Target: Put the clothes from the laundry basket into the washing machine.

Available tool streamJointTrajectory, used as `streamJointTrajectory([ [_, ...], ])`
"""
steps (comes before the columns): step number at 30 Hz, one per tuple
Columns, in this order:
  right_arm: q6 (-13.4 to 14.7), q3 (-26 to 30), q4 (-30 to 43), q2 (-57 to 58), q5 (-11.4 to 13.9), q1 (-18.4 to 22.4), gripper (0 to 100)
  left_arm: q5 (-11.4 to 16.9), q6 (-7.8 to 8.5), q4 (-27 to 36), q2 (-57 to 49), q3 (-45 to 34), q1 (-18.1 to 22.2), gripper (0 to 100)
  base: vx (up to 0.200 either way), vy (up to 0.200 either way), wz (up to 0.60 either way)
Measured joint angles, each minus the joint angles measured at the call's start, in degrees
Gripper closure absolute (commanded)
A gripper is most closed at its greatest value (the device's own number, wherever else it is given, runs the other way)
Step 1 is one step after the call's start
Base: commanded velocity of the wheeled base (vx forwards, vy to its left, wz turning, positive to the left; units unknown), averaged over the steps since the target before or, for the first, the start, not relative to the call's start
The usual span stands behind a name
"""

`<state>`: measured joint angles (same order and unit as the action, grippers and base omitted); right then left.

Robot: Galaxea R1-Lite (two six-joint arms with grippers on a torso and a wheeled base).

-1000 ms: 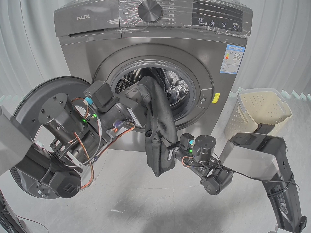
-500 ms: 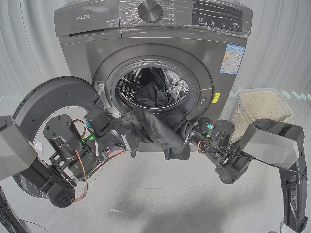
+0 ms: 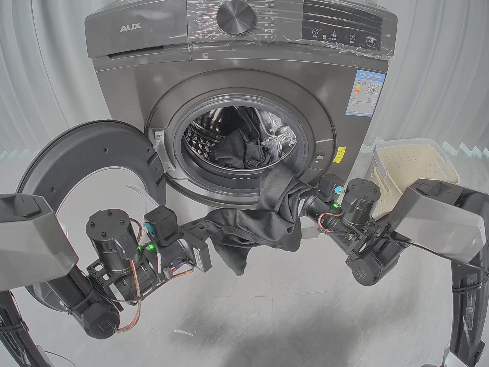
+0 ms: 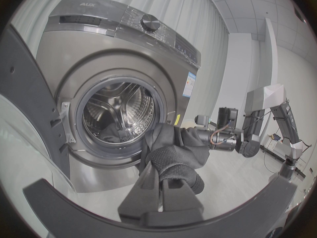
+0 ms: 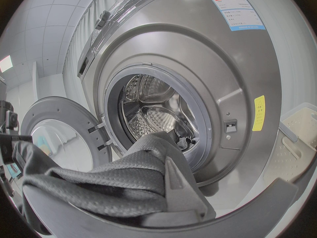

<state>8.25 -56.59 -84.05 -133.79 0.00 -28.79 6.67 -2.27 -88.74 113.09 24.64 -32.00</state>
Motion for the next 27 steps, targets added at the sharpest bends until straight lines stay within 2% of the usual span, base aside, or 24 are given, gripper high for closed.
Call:
streamJointTrajectory([
  [1,0.0,0.0,0.0,0.1,0.0,0.0,100,0.0,0.0,0.0,0.3,-0.1,0.0,100,0.0,0.0,0.0],
  [2,0.0,0.0,0.0,0.2,0.0,0.0,100,0.0,0.0,0.0,0.6,-0.3,0.0,0,0.0,0.0,0.0],
  [11,0.1,-0.3,0.0,0.8,-0.4,-0.2,100,0.1,-0.05,0.0,1.8,-3.4,0.0,0,0.0,0.0,0.0],
  [17,0.1,-1.1,0.1,1.5,-0.5,-0.1,100,3.2,0.11,-0.1,2.7,-9.9,-0.2,0,0.0,0.0,0.0],
  [23,0.1,-2.3,0.5,2.6,-0.5,-0.3,100,3.6,0.22,-0.1,3.4,-13.1,-0.1,0,0.0,0.0,0.0],
  [27,0.1,-3.3,0.7,3.4,-0.6,-0.3,100,3.6,1.49,-0.1,4.3,-15.6,-0.4,0,0.0,0.0,0.0],
])
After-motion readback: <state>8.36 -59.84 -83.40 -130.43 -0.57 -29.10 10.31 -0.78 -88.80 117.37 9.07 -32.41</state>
